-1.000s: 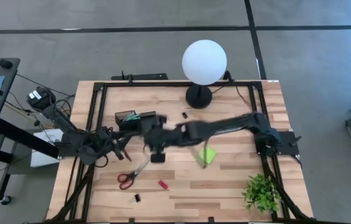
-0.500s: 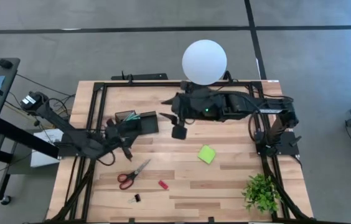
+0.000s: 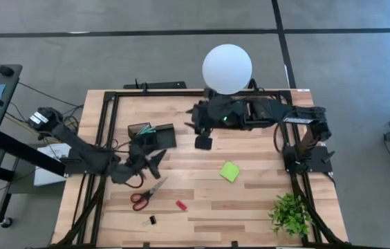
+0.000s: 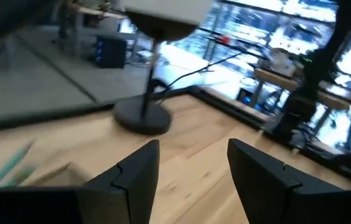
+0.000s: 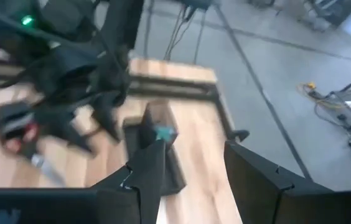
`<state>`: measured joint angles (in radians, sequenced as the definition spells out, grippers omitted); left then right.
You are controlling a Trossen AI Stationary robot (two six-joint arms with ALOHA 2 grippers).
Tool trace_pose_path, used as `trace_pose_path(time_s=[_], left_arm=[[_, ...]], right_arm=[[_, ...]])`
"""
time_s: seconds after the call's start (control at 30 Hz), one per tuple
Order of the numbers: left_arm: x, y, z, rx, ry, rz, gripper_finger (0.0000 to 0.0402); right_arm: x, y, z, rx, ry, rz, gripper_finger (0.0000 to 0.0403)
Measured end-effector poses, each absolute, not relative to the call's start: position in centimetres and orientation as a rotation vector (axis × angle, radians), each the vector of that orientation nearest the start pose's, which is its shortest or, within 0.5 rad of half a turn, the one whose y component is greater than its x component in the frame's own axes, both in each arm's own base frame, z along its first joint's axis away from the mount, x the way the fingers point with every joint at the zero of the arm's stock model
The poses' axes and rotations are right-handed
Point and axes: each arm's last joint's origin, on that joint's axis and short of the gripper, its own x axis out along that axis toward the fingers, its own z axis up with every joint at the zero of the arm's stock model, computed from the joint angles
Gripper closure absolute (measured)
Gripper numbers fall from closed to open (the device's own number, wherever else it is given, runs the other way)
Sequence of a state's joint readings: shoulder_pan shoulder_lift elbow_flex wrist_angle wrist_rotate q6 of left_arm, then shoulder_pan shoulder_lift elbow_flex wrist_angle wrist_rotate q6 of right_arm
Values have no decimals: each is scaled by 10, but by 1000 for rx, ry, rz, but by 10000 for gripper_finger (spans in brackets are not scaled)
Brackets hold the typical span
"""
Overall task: Pick and place office supplies into organizer
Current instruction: Put the brown pen into the black desk organizer
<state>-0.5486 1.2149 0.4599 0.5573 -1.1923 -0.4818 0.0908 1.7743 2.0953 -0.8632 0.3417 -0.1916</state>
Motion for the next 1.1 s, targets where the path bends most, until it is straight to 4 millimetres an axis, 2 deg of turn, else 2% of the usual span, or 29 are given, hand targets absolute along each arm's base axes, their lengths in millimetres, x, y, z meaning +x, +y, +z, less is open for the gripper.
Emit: trace_pose_path(time_s=[0.2,0.27,0.33,0.4,0.53,0.67,0.77,0.9,1.1], left_arm=[[236,-88,275,30,55,631,217],[241,-83,295,142,105,717,217],[239,-75,309,224,175,890,217],[229,-69,323,220,192,997,217],[204,-60,349,-59,225,865,217],[179,-48,352,-164,404,879,217],[166,-42,340,-222,617,900,217],[170,-48,317,-277,920,845,217],[195,-65,288,-207,1218,825,217]], right_arm=[[358,10,457,-285,538,-230,242],[354,11,454,-279,583,-227,242],[350,11,450,-269,632,-225,242],[345,11,446,-250,694,-229,242],[339,9,439,-229,787,-241,242],[340,7,436,-214,792,-252,242],[342,10,432,-201,800,-253,242],[343,13,421,-197,838,-247,242],[350,11,402,-198,880,-254,242]])
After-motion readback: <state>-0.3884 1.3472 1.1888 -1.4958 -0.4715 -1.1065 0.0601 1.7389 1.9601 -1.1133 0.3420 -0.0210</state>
